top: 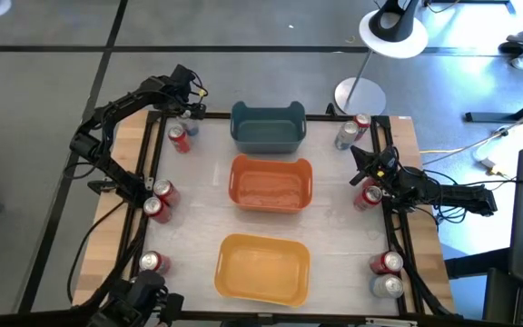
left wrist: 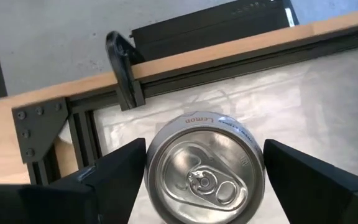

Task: Sort soda cans
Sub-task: Put the top left blue soda can into the dark blue bin

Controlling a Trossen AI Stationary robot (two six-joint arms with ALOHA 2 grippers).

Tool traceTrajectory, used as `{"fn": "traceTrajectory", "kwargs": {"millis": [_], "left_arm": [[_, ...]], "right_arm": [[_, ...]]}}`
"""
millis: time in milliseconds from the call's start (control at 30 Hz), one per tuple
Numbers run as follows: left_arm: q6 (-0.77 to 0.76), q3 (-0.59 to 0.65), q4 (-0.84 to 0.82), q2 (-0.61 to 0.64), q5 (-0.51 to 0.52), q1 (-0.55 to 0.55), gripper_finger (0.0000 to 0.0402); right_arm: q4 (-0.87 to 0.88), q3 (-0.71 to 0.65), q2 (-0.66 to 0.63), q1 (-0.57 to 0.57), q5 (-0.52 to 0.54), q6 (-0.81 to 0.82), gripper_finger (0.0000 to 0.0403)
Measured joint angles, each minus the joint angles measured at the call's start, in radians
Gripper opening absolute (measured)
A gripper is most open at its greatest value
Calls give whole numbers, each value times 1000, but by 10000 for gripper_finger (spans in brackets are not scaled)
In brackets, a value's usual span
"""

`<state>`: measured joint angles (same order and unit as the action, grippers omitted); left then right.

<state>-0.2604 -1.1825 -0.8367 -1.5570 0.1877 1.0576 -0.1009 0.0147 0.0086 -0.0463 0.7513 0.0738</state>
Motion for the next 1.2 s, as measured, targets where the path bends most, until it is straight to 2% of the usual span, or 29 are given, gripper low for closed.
{"fn": "traceTrajectory", "kwargs": {"millis": [467, 633, 1000, 1133, 1200], "left_arm": [[10, 12, 17, -52, 4, -5, 314], [4, 13, 25, -53, 55, -12, 314], [23, 13, 9, -54, 90, -75, 314], [17, 13, 6, -54, 73, -67, 313], [14, 13, 3, -54, 32, -55, 313]], "right_arm": [[19, 0, 0, 0, 1, 0, 5], [25, 1, 0, 0, 1, -1, 5], [31, 1, 0, 0, 1, -1, 5], [32, 1, 0, 0, 1, -1, 5], [32, 1, 0, 0, 1, 0, 5]]}}
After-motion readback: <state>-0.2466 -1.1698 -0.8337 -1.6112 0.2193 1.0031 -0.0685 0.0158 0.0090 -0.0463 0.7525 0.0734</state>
